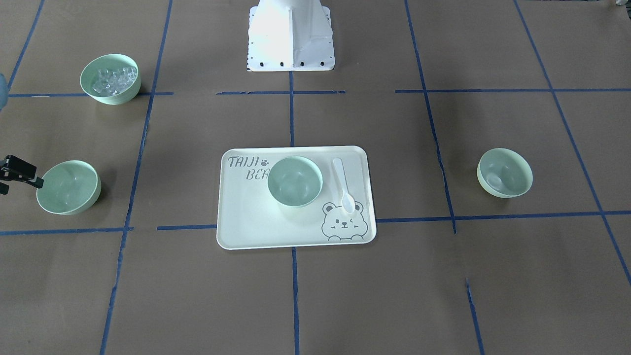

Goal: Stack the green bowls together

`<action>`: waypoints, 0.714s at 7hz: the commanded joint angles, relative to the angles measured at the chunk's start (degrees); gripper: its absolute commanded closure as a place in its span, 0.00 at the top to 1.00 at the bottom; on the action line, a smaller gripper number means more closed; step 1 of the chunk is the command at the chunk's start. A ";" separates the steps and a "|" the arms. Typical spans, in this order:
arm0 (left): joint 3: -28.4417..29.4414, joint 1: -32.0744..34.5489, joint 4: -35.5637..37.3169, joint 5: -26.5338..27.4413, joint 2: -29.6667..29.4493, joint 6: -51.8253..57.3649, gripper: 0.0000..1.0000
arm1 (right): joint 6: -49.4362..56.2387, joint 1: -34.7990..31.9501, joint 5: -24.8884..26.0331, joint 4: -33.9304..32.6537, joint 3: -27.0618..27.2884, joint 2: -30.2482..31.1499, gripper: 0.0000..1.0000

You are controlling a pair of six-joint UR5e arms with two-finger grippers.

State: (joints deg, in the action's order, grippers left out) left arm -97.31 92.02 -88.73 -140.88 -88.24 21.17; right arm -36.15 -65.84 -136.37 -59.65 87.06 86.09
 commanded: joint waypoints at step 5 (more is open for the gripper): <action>-1.12 0.00 -0.22 0.25 0.00 0.02 1.00 | -3.76 3.43 1.99 2.78 -2.86 -0.22 0.00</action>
State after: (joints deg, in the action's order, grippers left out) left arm -97.69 92.05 -88.94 -140.70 -88.27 21.29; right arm -39.89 -62.66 -134.42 -56.87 84.37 86.03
